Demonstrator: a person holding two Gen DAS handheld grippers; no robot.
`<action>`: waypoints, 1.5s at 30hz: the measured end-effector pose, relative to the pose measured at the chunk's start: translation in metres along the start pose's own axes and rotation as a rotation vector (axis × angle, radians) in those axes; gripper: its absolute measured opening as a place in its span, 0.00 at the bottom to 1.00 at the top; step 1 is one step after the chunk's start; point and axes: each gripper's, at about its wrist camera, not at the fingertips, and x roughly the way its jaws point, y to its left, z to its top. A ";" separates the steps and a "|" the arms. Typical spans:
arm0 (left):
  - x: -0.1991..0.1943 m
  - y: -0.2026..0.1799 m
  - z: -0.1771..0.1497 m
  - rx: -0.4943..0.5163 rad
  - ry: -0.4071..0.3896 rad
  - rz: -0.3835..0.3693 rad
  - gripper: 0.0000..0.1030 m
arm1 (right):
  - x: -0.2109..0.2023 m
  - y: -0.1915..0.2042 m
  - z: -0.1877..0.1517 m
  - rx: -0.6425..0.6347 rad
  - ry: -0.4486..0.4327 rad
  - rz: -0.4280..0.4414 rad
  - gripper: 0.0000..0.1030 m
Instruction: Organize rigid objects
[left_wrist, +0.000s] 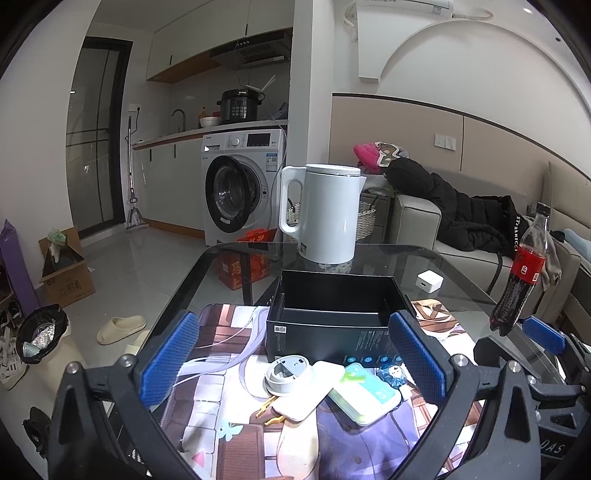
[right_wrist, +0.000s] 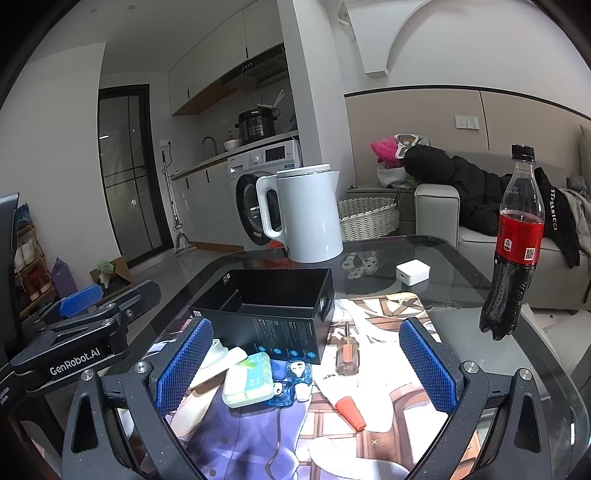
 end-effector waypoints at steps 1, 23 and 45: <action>0.001 0.000 0.000 0.000 0.000 0.002 1.00 | 0.000 0.000 0.000 -0.002 0.000 0.000 1.00; 0.002 0.003 0.001 -0.006 0.009 0.032 1.00 | 0.000 0.000 0.001 -0.002 -0.005 -0.004 1.00; 0.028 -0.008 0.008 -0.001 0.158 -0.039 1.00 | 0.006 -0.009 0.021 -0.026 0.010 -0.022 1.00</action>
